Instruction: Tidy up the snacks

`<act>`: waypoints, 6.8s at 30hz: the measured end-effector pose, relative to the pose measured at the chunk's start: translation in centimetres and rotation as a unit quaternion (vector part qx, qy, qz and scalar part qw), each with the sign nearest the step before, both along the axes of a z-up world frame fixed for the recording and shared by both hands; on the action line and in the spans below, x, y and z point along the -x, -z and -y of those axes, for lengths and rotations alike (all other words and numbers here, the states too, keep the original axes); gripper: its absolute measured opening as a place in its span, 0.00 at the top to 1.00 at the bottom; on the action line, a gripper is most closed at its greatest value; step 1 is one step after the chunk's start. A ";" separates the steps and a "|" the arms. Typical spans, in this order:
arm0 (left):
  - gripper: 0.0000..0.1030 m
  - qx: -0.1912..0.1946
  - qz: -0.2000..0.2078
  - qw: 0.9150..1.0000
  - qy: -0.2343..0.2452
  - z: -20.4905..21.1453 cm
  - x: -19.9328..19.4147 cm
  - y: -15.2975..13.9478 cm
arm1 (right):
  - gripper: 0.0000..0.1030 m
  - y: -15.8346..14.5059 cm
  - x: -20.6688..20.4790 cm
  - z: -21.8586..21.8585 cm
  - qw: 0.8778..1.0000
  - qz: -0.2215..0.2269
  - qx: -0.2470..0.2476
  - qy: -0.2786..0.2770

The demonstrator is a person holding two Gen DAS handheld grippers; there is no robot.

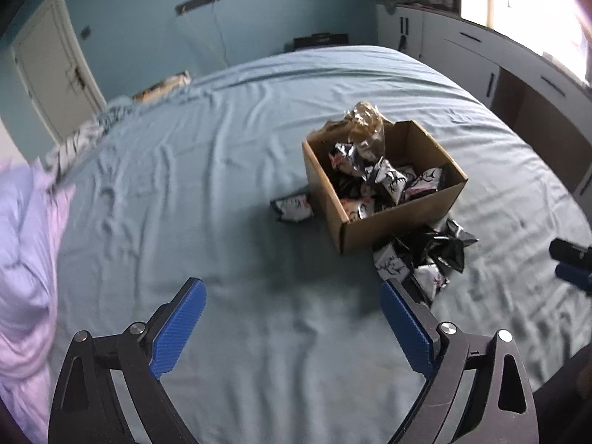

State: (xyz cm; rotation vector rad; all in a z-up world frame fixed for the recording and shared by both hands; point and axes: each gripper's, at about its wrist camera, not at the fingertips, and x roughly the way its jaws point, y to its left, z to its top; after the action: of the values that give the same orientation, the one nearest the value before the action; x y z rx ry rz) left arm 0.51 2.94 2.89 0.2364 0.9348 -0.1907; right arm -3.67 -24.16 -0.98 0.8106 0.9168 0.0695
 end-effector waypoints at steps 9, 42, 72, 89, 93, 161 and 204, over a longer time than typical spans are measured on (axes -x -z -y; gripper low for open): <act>0.03 -0.026 -0.009 0.999 0.018 1.2 0.0 1.0 | 0.22 0.4 -0.6 -1.6 0.999 -0.001 0.030 -0.019; 0.03 -0.002 -0.075 0.997 0.007 1.9 -2.1 2.7 | 0.22 4.1 -7.4 -3.1 0.998 -0.043 -0.004 -0.040; 0.03 0.025 -0.043 0.997 -0.056 0.1 -3.5 1.8 | 0.85 5.9 -11.8 -8.4 0.988 -0.004 0.137 -0.073; 0.03 -0.011 -0.056 0.998 -0.033 1.3 -3.1 3.2 | 0.77 3.6 -5.9 -0.9 0.998 -0.044 -0.044 -0.014; 0.03 -0.005 -0.055 0.998 -0.037 1.3 -3.4 3.1 | 0.33 3.8 -7.6 -2.1 0.999 -0.040 0.003 -0.012; 0.74 0.153 -0.057 0.986 0.032 5.9 -3.2 -0.3 | 0.68 -0.5 -1.7 0.8 0.995 0.061 0.073 -0.010; 0.15 -0.001 -0.033 0.999 0.017 3.4 -4.8 1.1 | 0.18 -5.5 -9.5 -3.5 0.982 0.145 0.079 -0.090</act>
State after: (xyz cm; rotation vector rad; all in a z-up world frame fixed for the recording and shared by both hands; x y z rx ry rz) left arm 5.29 -0.49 1.83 0.2487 0.9973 -0.2307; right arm 5.87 -20.70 4.49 0.5513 0.7083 0.2638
